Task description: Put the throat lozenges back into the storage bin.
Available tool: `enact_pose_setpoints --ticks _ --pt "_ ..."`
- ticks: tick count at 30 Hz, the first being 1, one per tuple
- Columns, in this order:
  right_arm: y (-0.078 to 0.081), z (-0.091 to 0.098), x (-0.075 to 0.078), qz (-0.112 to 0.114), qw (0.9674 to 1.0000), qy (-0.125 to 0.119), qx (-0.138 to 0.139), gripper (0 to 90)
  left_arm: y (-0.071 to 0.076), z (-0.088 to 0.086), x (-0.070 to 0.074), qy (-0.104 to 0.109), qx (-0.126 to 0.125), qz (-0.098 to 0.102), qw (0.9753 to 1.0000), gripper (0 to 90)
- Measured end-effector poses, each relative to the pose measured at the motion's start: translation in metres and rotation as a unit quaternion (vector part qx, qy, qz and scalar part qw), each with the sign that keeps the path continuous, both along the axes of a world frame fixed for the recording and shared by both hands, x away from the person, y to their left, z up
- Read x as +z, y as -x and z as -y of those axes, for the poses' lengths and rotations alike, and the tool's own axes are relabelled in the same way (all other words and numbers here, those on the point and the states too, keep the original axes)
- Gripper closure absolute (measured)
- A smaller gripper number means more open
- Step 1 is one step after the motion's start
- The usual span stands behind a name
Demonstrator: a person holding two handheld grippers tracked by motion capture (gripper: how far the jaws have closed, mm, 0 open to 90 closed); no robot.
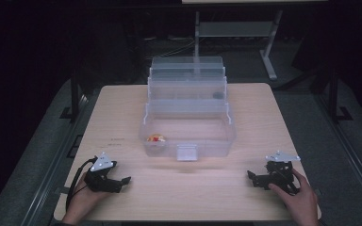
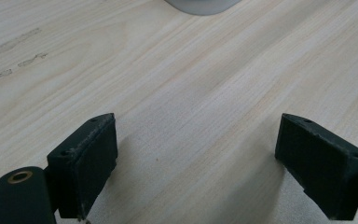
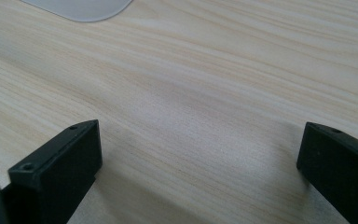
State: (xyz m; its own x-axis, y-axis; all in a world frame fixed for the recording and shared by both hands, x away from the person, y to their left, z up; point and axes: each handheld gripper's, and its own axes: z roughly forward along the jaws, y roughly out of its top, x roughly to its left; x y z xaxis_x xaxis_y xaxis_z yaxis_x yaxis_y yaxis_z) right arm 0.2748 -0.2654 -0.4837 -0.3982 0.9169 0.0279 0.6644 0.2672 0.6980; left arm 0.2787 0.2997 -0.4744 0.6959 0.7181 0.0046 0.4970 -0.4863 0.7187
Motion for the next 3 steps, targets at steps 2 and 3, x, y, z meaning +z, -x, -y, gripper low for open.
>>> enact_pose_setpoints --ticks 2,3 --pt "0.0 0.0 0.0 0.0 1.0 0.0 0.0 0.0 -0.0001 -0.0001 0.0 0.0 0.0 0.0 1.0 11.9" --pt "0.0 0.0 0.0 0.0 1.0 0.0 0.0 0.0 -0.0001 -0.0001 0.0 0.0 0.0 0.0 1.0 11.9"
